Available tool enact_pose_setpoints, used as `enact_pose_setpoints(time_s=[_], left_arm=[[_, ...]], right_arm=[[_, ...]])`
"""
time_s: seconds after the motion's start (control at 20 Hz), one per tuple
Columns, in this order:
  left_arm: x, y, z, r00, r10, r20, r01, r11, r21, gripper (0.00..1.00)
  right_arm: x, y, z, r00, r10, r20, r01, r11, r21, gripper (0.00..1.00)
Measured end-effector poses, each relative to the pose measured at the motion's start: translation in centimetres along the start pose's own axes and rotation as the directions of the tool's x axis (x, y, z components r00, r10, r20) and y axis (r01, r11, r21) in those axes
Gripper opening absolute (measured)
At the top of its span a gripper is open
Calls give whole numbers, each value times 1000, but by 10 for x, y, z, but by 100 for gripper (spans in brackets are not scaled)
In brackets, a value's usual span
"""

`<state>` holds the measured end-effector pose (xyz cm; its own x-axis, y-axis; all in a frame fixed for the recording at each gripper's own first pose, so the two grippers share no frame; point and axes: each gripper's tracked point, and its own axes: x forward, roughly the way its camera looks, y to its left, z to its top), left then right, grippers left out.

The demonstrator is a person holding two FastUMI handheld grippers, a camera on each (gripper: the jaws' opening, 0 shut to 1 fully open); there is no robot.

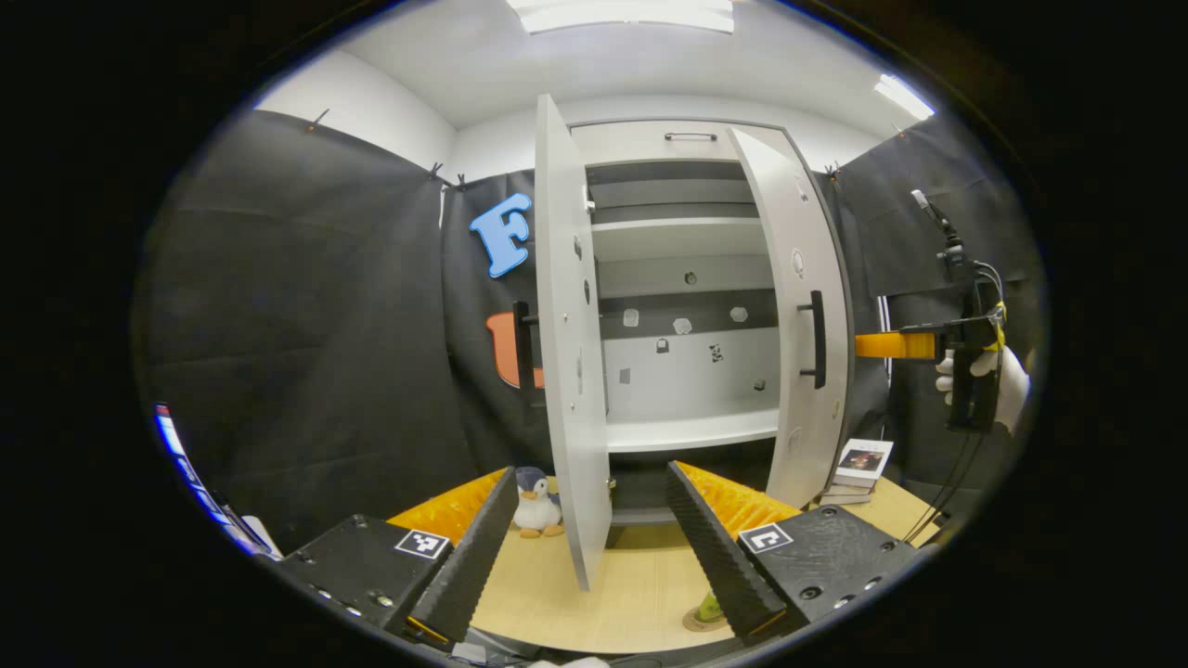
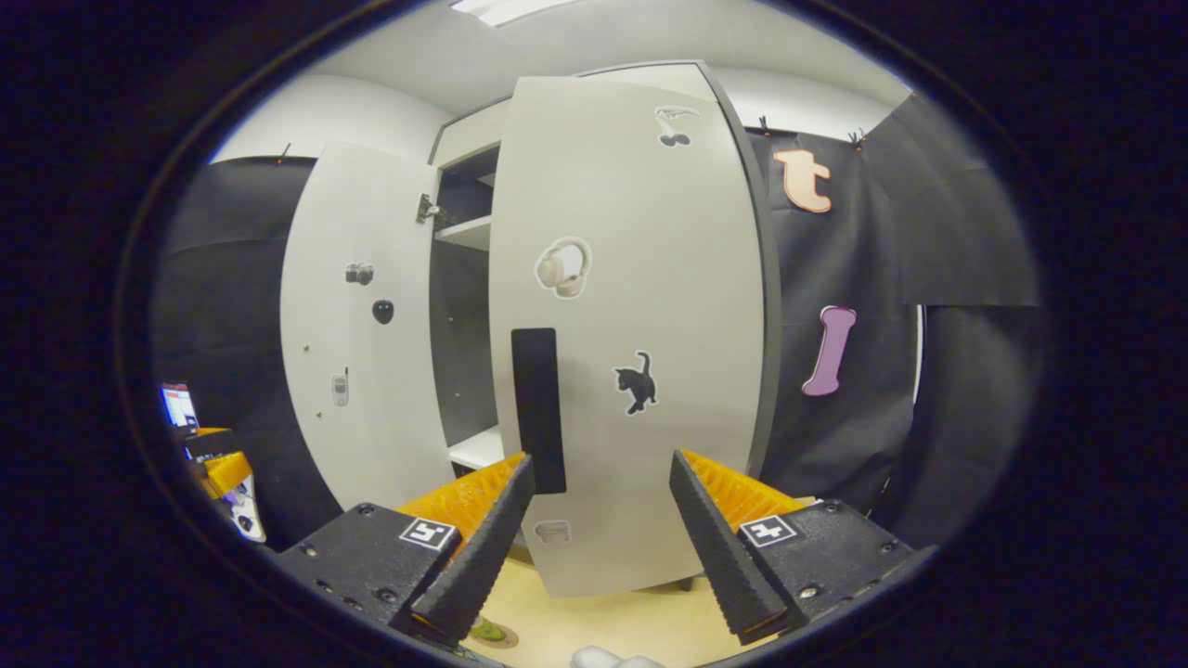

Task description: Grasp the bottle in the cabinet with the left hand and place it on the coaster, then close the right door with the right hand and the left door with the left hand.

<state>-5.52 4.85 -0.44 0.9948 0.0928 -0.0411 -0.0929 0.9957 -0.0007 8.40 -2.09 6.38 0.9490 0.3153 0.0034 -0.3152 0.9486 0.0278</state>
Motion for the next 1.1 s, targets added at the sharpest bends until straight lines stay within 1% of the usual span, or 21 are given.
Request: enact_pose_setpoints(time_s=[0.35, 0.45, 0.5, 0.55, 0.7, 0.85, 1.1], left_arm=[[12, 14, 2, 1000, -4, 8, 4, 1000, 0, 98], [19, 26, 4, 1000, 9, 10, -9, 1000, 4, 98], [24, 33, 5, 1000, 22, 6, -22, 1000, 7, 98], [28, 43, 6, 999, 32, 3, -32, 999, 12, 98], [49, 71, 11, 998, 60, 10, -61, 998, 22, 97], [70, 104, 16, 995, 92, 22, -93, 995, 28, 97], [115, 146, 30, 991, 126, 36, -127, 992, 28, 98]], right_arm=[[-21, 14, -14, 1000, -17, -7, 17, 1000, -27, 96], [-28, 18, -20, 999, -31, -12, 31, 999, -32, 96], [-32, 19, -24, 999, -40, -17, 39, 999, -33, 94], [-37, 22, -28, 999, -44, -24, 43, 998, -34, 96], [-49, 27, -43, 997, -64, -53, 62, 997, -37, 96], [-62, 35, -60, 993, -82, -85, 80, 997, -16, 96], [-79, 44, -84, 983, -122, -139, 123, 992, 2, 96]])
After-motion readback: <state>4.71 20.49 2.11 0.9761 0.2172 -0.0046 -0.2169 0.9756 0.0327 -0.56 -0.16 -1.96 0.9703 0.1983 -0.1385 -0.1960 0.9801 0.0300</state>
